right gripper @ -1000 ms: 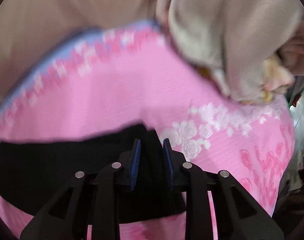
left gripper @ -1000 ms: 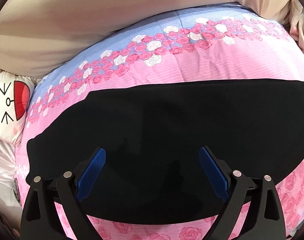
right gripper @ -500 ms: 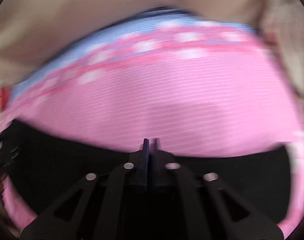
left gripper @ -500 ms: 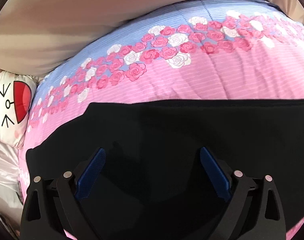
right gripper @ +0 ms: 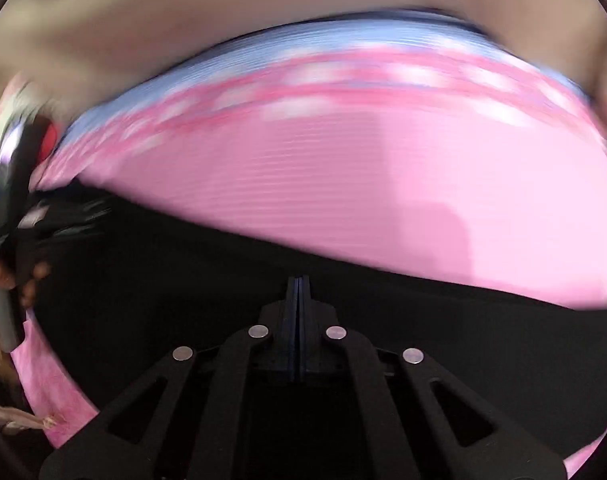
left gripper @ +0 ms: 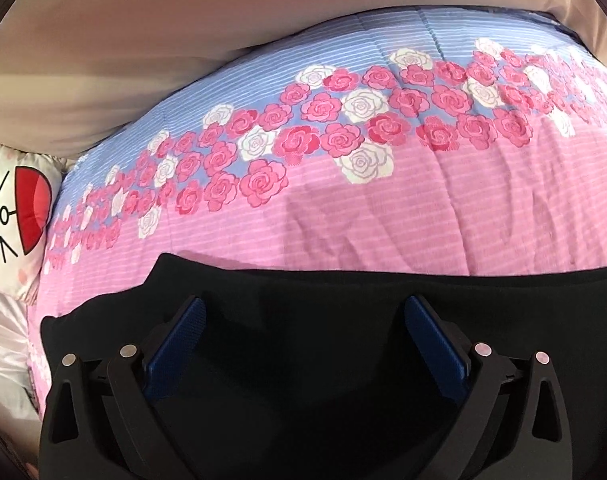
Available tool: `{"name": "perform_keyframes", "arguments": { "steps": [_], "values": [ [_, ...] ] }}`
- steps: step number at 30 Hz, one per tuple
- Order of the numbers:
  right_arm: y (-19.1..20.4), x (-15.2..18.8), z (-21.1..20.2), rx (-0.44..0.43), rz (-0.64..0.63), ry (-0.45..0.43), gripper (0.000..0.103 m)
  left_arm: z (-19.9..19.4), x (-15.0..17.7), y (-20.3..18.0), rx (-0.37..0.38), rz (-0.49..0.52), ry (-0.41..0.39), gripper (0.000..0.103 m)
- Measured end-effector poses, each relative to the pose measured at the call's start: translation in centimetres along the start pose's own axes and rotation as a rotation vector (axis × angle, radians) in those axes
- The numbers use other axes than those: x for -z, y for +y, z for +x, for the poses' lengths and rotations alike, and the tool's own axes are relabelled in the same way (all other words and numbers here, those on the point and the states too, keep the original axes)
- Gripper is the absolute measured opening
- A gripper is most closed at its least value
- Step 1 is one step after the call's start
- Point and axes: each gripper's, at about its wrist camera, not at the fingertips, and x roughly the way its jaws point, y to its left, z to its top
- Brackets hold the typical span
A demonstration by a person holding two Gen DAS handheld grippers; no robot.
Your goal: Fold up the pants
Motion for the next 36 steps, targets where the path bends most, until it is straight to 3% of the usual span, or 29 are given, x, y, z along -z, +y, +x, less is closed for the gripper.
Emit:
{"name": "perform_keyframes", "arguments": {
  "steps": [1,3,5,7,9,10,11,13,14,15,16,18,22,26,29,30,31,32,33,34,36],
  "values": [
    [-2.4,0.3,-0.9,0.025,0.048,-0.009,0.0,0.1,0.1,0.1,0.004,-0.009,-0.007,0.098],
    [-8.2,0.9,-4.3,0.196,0.179,-0.04,0.004,0.0,0.2,0.2,0.005,-0.025,-0.016,0.098],
    [-11.0,1.4,-7.8,0.22,0.26,-0.102,0.006,0.0,0.3,0.2,-0.005,-0.03,-0.023,0.098],
    [-10.7,2.0,-8.8,0.164,0.249,-0.103,0.006,-0.2,0.4,0.0,-0.019,-0.033,-0.027,0.098],
    [-8.6,2.9,-7.1,0.141,0.117,-0.03,0.005,-0.3,0.5,-0.2,-0.035,-0.04,-0.032,0.098],
    [-8.6,3.4,-6.0,0.168,0.067,0.024,0.0,-0.3,0.5,-0.2,-0.039,-0.044,-0.035,0.098],
    [-10.2,4.7,-4.9,0.253,0.064,0.066,0.0,-0.4,0.5,-0.2,-0.041,-0.045,-0.035,0.098],
    [-13.2,5.5,-6.5,0.183,0.232,-0.012,0.0,-0.4,0.4,-0.3,-0.041,-0.038,-0.029,0.098],
    [-14.3,5.7,-7.9,0.221,0.323,-0.046,0.0,-0.7,0.4,-0.4,-0.04,-0.024,-0.025,0.098],
    [-14.3,5.9,-8.9,0.299,0.342,-0.069,0.007,-1.1,0.4,-0.4,-0.043,-0.006,-0.027,0.098],
    [-13.9,5.9,-10.1,0.304,0.351,-0.106,0.007,-1.6,0.5,-0.3,-0.05,0.001,-0.039,0.098],
    [-12.8,5.9,-10.7,0.25,0.338,-0.115,0.007,-2.8,0.8,0.1,-0.047,-0.009,-0.068,0.098],
    [-10.7,3.5,-8.4,0.262,0.206,-0.073,0.007,-5.2,2.0,-0.1,0.003,-0.023,-0.089,0.098],
    [-12.4,1.2,-6.3,0.236,0.199,-0.033,0.009,-7.2,3.4,-1.6,0.041,0.023,-0.085,0.098],
    [-12.4,0.7,-5.6,0.237,0.195,-0.037,0.014,-8.4,4.5,-2.5,0.057,0.057,-0.083,0.098],
    [-12.4,0.8,-5.8,0.233,0.196,-0.048,0.022,-8.7,4.9,-2.5,0.061,0.058,-0.082,0.098],
    [-12.4,0.8,-6.1,0.236,0.203,-0.068,0.043,-8.8,5.2,-2.4,0.068,0.058,-0.077,0.098],
    [-12.4,0.7,-6.2,0.239,0.205,-0.076,0.054,-8.9,5.4,-2.4,0.071,0.054,-0.072,0.098],
    [-12.4,0.6,-5.9,0.224,0.196,-0.067,0.055,-8.9,5.7,-2.4,0.073,0.046,-0.065,0.098],
    [-12.3,0.5,-5.6,0.209,0.183,-0.048,0.042,-8.9,5.8,-2.3,0.078,0.041,-0.058,0.098],
    [-11.6,0.5,-4.8,0.218,0.142,-0.029,0.028,-8.6,6.0,-2.3,0.076,0.034,-0.044,0.098]
  ]
}}
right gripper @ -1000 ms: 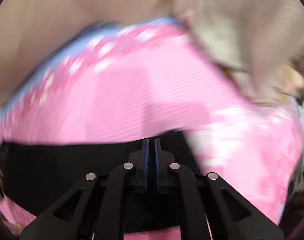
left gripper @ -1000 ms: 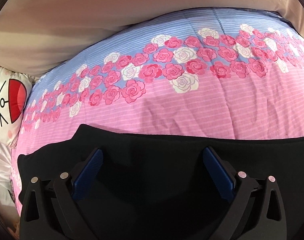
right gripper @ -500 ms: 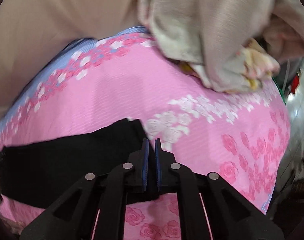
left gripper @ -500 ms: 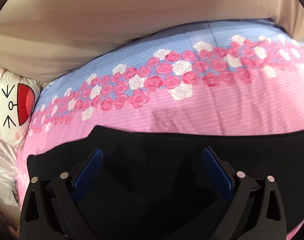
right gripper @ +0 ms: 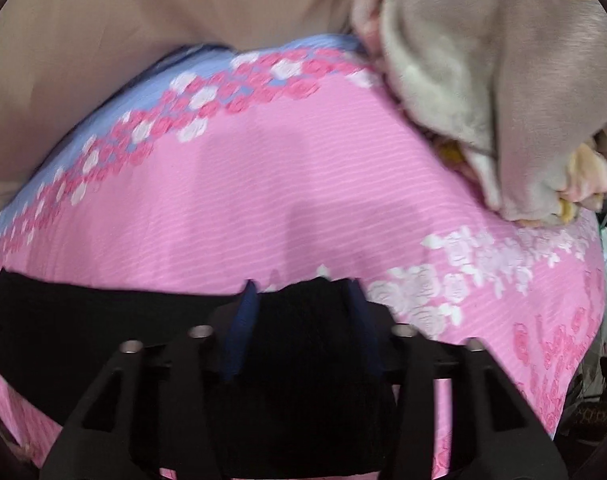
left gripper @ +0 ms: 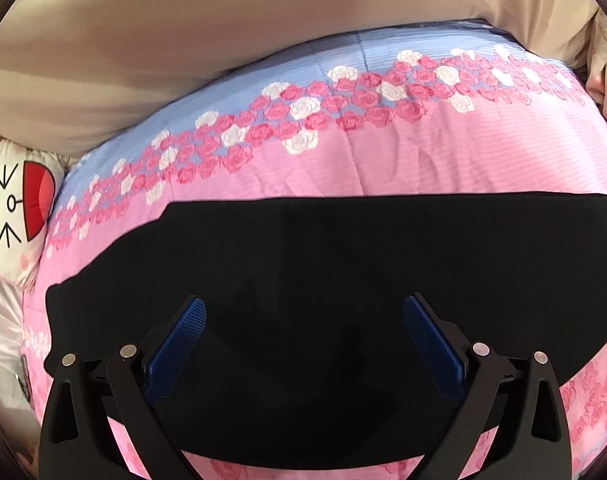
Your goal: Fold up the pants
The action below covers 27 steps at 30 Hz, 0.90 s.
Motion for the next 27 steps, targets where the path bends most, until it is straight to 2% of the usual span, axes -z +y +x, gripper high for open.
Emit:
{"name": "perform_keyframes", "arguments": {
  "steps": [1,3,4,6,9,11,12,13,15,21,22,24,27],
  "values": [
    [0.2,0.1,0.1,0.015,-0.014,0.003,0.015,0.0,0.1,-0.1,-0.001,0.0,0.003,0.098],
    [-0.7,0.2,-0.5,0.029,0.006,-0.022,0.009,0.0,0.0,-0.2,-0.007,0.006,0.004,0.098],
    [-1.7,0.2,-1.0,0.054,0.027,-0.046,0.009,-0.2,0.0,-0.3,-0.011,0.008,0.0,0.098],
    [-3.6,0.4,-0.4,0.04,0.079,-0.038,0.01,-0.6,-0.1,-0.1,-0.006,0.004,-0.013,0.098],
    [-3.5,0.2,-0.1,-0.018,0.105,-0.025,0.026,0.1,-0.1,-0.2,-0.003,0.005,0.001,0.098],
    [-2.7,0.1,-1.6,-0.014,0.077,-0.038,0.027,0.4,-0.1,-0.4,-0.012,0.015,0.017,0.098],
    [-2.6,0.4,-2.7,0.006,0.069,-0.059,0.033,0.4,-0.1,-0.5,-0.01,0.017,0.017,0.098],
    [-2.6,0.7,-3.2,0.022,0.076,-0.067,0.049,0.2,-0.1,-0.4,-0.005,0.017,0.012,0.098],
    [-3.7,1.8,-4.5,0.032,0.115,-0.079,0.063,0.1,0.1,-0.3,0.0,0.015,0.007,0.098],
    [-5.0,4.3,-2.4,-0.027,0.139,0.032,0.06,0.7,0.9,-0.8,0.017,0.03,0.039,0.098],
    [-4.9,4.7,-1.8,-0.038,0.137,0.056,0.055,0.6,1.0,-1.0,0.016,0.039,0.038,0.098],
    [-4.4,5.0,-1.8,-0.015,0.117,0.029,0.052,0.3,1.0,-1.1,0.018,0.051,0.029,0.098],
    [-4.0,4.9,-1.6,-0.031,0.12,0.047,0.034,0.0,1.1,-0.8,0.018,0.042,0.024,0.098]
  ]
}}
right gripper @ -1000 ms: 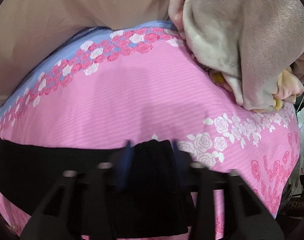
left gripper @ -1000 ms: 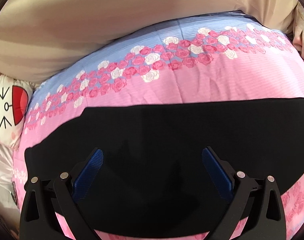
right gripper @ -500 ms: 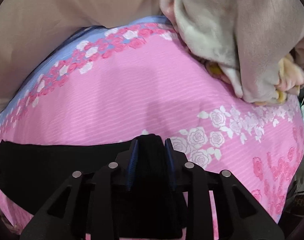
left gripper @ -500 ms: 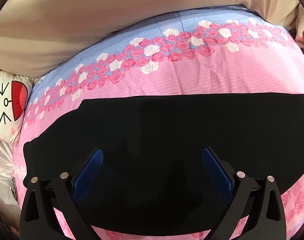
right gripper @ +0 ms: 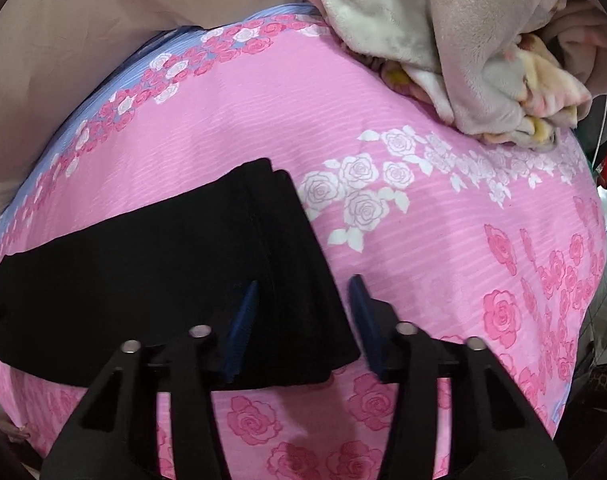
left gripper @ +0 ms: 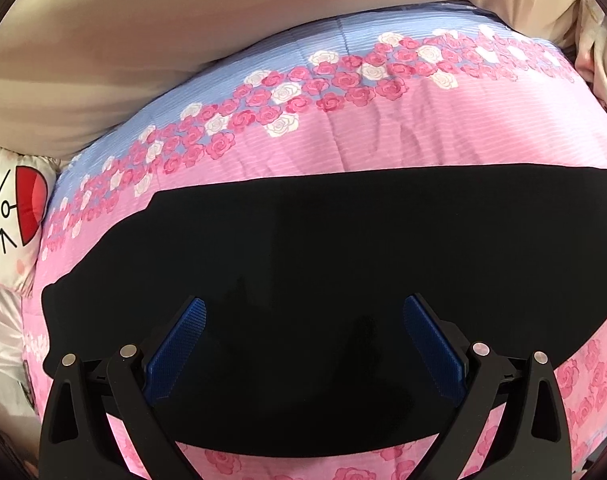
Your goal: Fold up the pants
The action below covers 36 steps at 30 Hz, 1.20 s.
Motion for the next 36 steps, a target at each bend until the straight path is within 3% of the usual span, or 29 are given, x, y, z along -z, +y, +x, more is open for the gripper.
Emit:
{"name": "perform_keyframes", "arguments": {
  "steps": [2,3,6,12,17,22,29,36],
  "values": [
    [0.3,-0.3,0.1,-0.028,0.004,0.022,0.019,0.0,0.1,0.4,-0.005,-0.013,0.005,0.098],
    [0.5,-0.3,0.0,-0.024,0.008,0.03,0.017,0.1,0.2,0.7,-0.008,-0.024,0.009,0.098],
    [1.5,-0.5,-0.8,-0.008,0.006,0.026,0.016,-0.1,0.6,2.1,-0.022,-0.053,0.006,0.098],
    [6.1,-0.9,-4.6,-0.106,0.022,-0.03,0.015,-0.1,2.5,6.4,-0.049,-0.135,0.006,0.098],
    [15.3,-1.2,-7.0,-0.233,-0.092,-0.047,0.015,0.3,4.6,10.9,-0.06,-0.218,0.009,0.098],
    [25.7,-0.5,-6.8,-0.33,-0.231,-0.023,0.015,0.3,6.9,15.5,-0.052,-0.294,-0.001,0.098],
    [40.6,2.6,-3.7,-0.434,-0.416,0.058,0.015,0.6,10.0,20.4,-0.049,-0.322,-0.004,0.098],
    [50.9,7.5,0.8,-0.453,-0.562,0.178,0.015,1.8,12.5,25.0,-0.026,-0.358,0.005,0.098]
  ]
}}
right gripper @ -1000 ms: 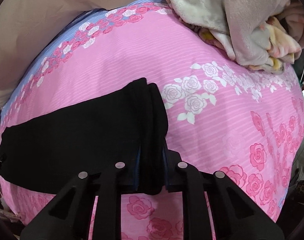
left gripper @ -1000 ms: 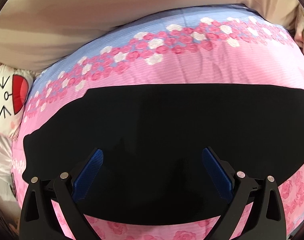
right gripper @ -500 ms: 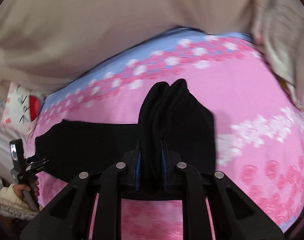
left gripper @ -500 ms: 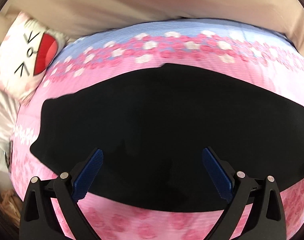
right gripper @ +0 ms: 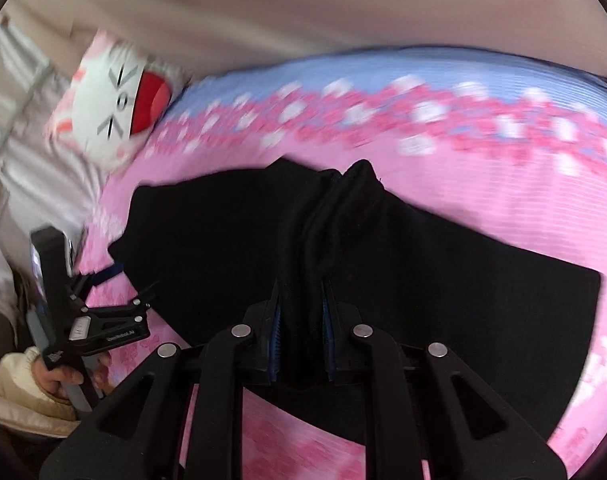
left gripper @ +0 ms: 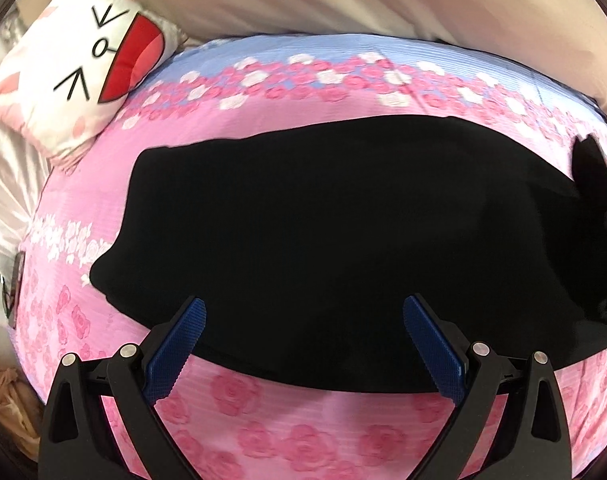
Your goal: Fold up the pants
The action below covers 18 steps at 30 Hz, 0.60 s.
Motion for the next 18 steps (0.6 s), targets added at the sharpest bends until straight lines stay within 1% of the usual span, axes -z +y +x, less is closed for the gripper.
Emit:
{"name": "perform_keyframes", "arguments": {
  "steps": [3,5,7,11,12,14,15,17,18],
  "values": [
    [2.4,0.0,3.3,0.005,-0.038,0.06,0.015,0.7,0.1,1.7,0.007,-0.01,0.007,0.098],
    [3.5,0.2,4.8,0.031,-0.066,0.093,0.015,1.0,0.3,2.4,0.011,-0.015,0.011,0.098],
    [4.2,0.3,5.8,0.039,-0.075,0.116,0.015,1.4,0.4,3.1,0.019,-0.02,0.018,0.098],
    [4.5,0.5,7.0,0.064,-0.067,0.149,0.016,2.2,0.7,3.7,0.032,-0.025,0.029,0.098],
    [4.6,0.4,7.2,0.068,-0.067,0.147,0.019,2.4,0.8,3.7,0.034,-0.024,0.031,0.098],
    [5.0,0.3,7.4,0.068,-0.066,0.145,0.027,2.6,0.8,3.5,0.039,-0.021,0.032,0.098],
    [5.6,0.4,6.8,0.067,-0.078,0.147,0.035,2.6,0.7,3.4,0.041,-0.017,0.031,0.098],
    [6.8,0.2,4.9,0.051,-0.102,0.109,0.035,2.5,0.5,3.4,0.043,-0.013,0.026,0.098],
    [7.0,0.4,2.9,0.021,-0.097,0.06,0.035,2.4,0.4,3.5,0.043,-0.014,0.019,0.098]
  ]
}}
